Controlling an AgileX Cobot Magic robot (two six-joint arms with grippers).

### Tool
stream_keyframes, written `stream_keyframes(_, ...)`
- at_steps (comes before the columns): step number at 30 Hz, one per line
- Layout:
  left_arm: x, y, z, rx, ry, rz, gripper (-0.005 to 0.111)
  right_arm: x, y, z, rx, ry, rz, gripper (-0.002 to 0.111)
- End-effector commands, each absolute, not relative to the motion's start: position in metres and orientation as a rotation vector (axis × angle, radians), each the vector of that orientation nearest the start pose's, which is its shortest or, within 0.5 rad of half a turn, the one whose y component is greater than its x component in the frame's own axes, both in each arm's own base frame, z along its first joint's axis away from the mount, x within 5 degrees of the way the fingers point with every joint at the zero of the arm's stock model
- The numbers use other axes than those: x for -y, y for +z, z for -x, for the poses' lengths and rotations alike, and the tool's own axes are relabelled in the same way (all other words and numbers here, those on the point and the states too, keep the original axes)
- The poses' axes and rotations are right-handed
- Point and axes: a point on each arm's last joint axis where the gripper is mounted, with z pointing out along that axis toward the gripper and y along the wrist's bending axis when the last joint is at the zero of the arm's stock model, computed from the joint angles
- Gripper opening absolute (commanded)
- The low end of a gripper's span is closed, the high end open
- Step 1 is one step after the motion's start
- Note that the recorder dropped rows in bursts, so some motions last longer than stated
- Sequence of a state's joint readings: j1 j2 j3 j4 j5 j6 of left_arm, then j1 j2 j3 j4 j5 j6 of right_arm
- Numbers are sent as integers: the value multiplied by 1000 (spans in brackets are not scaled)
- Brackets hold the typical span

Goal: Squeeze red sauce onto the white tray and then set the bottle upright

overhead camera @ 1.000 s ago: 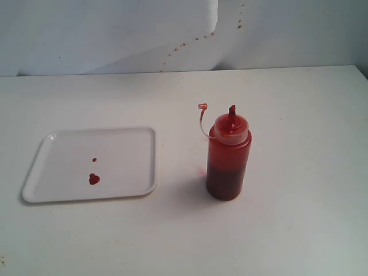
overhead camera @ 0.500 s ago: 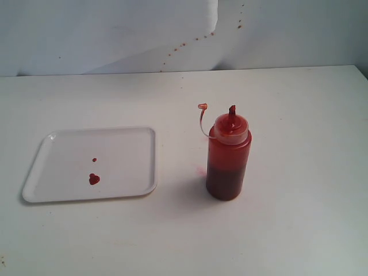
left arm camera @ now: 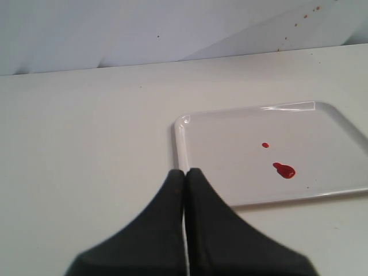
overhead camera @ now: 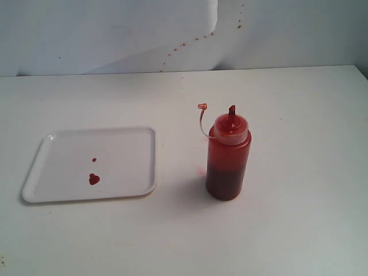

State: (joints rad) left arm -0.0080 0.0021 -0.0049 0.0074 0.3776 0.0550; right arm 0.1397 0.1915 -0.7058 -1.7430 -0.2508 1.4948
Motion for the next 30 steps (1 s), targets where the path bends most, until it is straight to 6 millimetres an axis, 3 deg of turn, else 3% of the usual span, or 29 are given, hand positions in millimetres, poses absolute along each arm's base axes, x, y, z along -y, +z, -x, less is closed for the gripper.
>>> stream_keyframes(1, 1, 180, -53, -1848, 35, -67, 0, -9, 419, 54, -776, -94, 297, 0)
stream_keyframes(6, 1, 180, -53, -1845, 35, -67, 0, 0, 425, 64, -748, -130, 179, 0)
stream_keyframes(13, 1, 180, -53, -1846, 35, -67, 0, -2, 413, 49, -804, -115, 192, 0)
stream_keyframes(16, 1, 180, -53, -1846, 35, -67, 0, -3, 401, 36, -856, -96, 185, 0)
stream_keyframes(21, 1, 180, -53, -1846, 35, -67, 0, 15, 367, 9, -1039, -90, -57, 0)
stream_keyframes(26, 1, 180, -53, -1846, 35, -67, 0, 18, 334, -9, -1252, -311, -14, 0)
stream_keyframes(30, 1, 180, -53, -1846, 35, -67, 0, 17, 319, -18, -1300, -273, -27, 0)
